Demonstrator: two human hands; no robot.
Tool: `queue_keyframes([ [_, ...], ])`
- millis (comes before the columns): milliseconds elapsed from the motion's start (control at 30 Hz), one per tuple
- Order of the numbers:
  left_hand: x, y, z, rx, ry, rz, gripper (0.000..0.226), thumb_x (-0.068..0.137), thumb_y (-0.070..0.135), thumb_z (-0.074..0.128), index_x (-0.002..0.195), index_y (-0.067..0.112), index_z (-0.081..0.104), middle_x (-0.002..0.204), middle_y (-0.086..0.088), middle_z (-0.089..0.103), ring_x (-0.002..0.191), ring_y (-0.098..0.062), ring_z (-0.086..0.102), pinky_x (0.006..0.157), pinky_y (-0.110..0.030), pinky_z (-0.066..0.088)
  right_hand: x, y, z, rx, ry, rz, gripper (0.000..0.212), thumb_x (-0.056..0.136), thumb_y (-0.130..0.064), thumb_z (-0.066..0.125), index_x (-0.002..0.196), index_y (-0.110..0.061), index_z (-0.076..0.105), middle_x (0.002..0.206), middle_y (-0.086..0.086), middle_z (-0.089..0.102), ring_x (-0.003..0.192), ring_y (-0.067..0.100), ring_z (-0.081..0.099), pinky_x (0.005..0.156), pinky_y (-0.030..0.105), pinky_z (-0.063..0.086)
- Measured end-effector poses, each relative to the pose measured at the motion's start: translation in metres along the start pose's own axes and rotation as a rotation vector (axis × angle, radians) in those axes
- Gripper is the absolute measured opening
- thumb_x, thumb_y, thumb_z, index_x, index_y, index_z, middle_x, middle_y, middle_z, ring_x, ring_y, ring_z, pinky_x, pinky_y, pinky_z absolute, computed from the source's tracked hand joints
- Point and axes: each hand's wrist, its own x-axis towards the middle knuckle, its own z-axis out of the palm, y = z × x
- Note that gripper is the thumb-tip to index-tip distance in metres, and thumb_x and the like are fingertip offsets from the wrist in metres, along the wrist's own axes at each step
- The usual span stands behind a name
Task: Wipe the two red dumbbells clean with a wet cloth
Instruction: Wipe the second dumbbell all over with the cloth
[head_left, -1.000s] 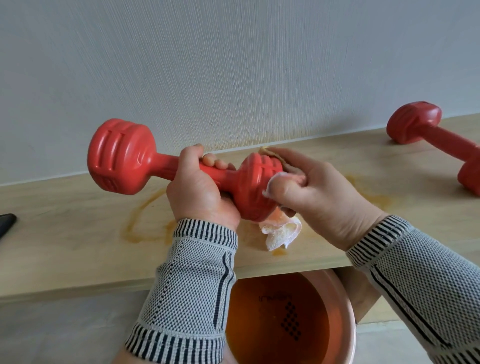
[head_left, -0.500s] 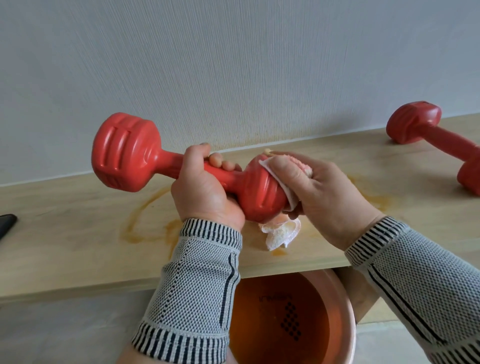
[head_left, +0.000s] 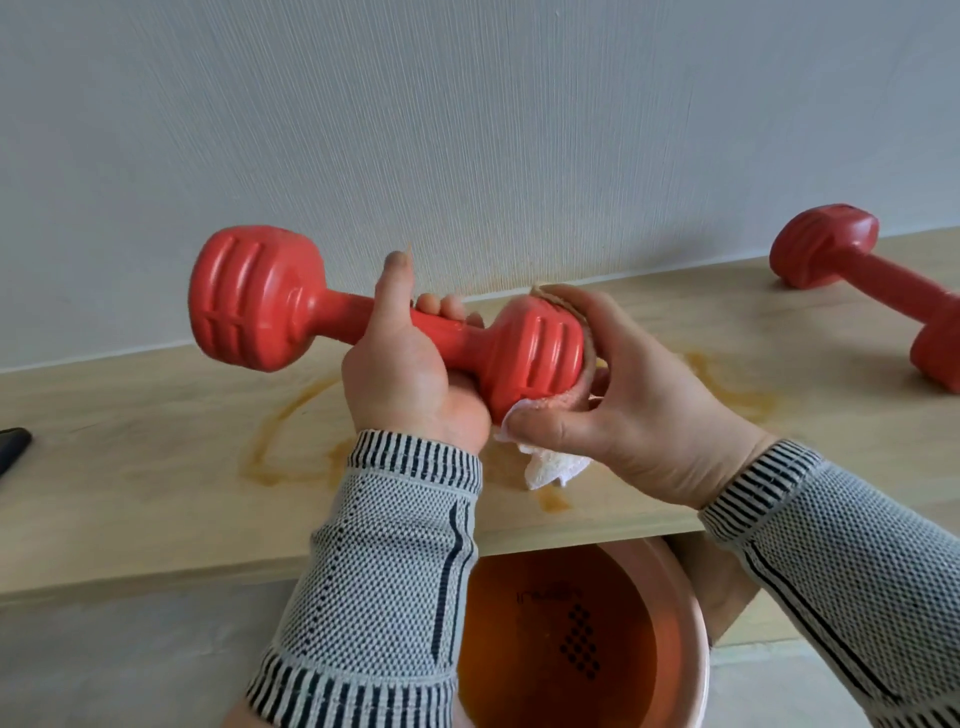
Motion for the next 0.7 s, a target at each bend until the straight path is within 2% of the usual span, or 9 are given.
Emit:
queue_keyframes([
  [67,-0.0007,-0.0017,-0.0014,-0.006,0.016,0.022,0.025,0.089,0.022,0.068,0.073,0.018,0.05,0.056,0.006,0.047,0.046,-0.009,0.046,0.054,-0.026,0.046,0.0,-0.0012,-0.0004,0.018,-0.005,-0.001,0.088,0.056,-0.035,0.083,0.134,-0.035,0.042,0.114,-0.015,0.063,0.102,0.001,0.063,0.096,0.028,0.05],
  [200,-0.004,-0.0019,-0.001,0.02,0.008,0.081,0.022,0.09,0.017,0.064,0.073,0.018,0.05,0.053,0.006,0.047,0.044,-0.01,0.046,0.053,-0.027,0.046,0.0001,-0.0034,0.0018,0.042,0.012,-0.007,0.077,0.058,-0.031,0.072,0.131,-0.033,0.046,0.107,-0.013,0.066,0.098,0.003,0.064,0.092,0.028,0.052],
  [367,-0.007,-0.001,-0.0012,0.067,-0.018,0.129,0.024,0.091,0.012,0.061,0.07,0.017,0.05,0.052,0.006,0.045,0.045,-0.011,0.046,0.052,-0.027,0.045,0.0026,-0.0011,0.0043,0.096,0.071,0.018,0.068,0.059,-0.038,0.065,0.126,-0.027,0.059,0.082,-0.016,0.068,0.071,-0.001,0.064,0.064,0.015,0.048],
  [467,-0.0085,-0.0035,-0.0002,0.076,-0.03,0.13,0.025,0.09,0.011,0.061,0.069,0.017,0.049,0.052,0.005,0.045,0.045,-0.011,0.045,0.051,-0.026,0.044,0.005,-0.0002,0.0048,0.136,0.155,0.026,0.048,0.072,-0.033,0.056,0.117,-0.021,0.066,0.072,-0.014,0.066,0.066,0.001,0.063,0.057,0.018,0.049],
  [533,-0.0093,-0.0057,-0.0001,0.084,-0.026,0.128,0.025,0.09,0.01,0.062,0.068,0.016,0.049,0.052,0.005,0.046,0.045,-0.011,0.046,0.05,-0.026,0.044,0.0047,-0.0002,0.0037,0.132,0.169,0.039,0.046,0.074,-0.036,0.052,0.115,-0.021,0.067,0.075,-0.008,0.067,0.066,0.005,0.066,0.053,0.02,0.051],
  [600,-0.0087,-0.0055,0.0002,0.086,-0.011,0.13,0.025,0.09,0.01,0.061,0.069,0.017,0.049,0.052,0.005,0.045,0.045,-0.011,0.045,0.05,-0.026,0.044,0.0025,-0.0012,0.0028,0.158,0.102,0.055,0.048,0.075,-0.036,0.053,0.119,-0.021,0.063,0.077,-0.007,0.066,0.065,0.005,0.066,0.052,0.02,0.051],
  [700,-0.0069,-0.0029,0.0002,0.059,0.002,0.116,0.025,0.09,0.01,0.06,0.069,0.017,0.049,0.051,0.005,0.045,0.044,-0.011,0.045,0.051,-0.026,0.044,0.0003,0.0013,0.0028,0.022,0.014,0.022,0.066,0.067,-0.034,0.063,0.131,-0.026,0.049,0.093,-0.011,0.065,0.077,0.005,0.066,0.067,0.024,0.054],
])
